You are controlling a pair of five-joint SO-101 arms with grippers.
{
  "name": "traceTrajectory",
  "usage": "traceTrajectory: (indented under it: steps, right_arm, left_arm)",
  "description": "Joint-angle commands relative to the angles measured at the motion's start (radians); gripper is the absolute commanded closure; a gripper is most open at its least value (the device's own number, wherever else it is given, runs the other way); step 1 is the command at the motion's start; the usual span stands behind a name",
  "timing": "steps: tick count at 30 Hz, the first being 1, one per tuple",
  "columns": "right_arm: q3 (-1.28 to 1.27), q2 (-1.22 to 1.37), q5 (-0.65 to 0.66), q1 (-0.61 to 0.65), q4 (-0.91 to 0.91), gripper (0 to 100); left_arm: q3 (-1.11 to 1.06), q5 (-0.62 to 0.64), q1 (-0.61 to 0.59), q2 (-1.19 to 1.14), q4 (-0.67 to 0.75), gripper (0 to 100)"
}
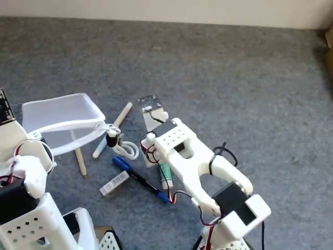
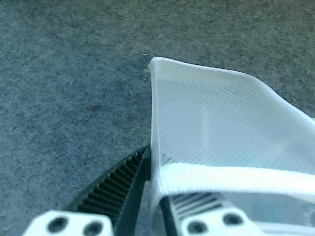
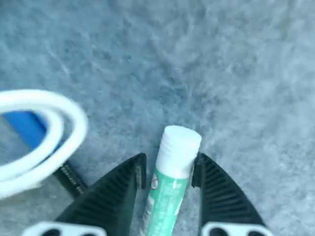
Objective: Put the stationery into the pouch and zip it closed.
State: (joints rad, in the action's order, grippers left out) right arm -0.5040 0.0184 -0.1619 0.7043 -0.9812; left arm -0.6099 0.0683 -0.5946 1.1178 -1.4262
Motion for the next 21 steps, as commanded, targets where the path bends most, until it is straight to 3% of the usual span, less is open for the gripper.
traceTrajectory:
  steps: [1, 15, 21]
  right_arm:
    - [0.002, -0.101, 0.002, 0.012, -0.007, 86.0]
    - [0.001, -0.122, 0.002, 0.013, -0.056, 85.6]
    - [0.01, 0.004, 0.005, 0.008, -0.061, 85.9]
  left_arm:
    - [0.021, 0.005, -0.001, 0.004, 0.006, 99]
    - [0.021, 0.005, 0.001, 0.004, 0.008, 99]
    - [0.021, 0.005, 0.001, 0.004, 0.008, 99]
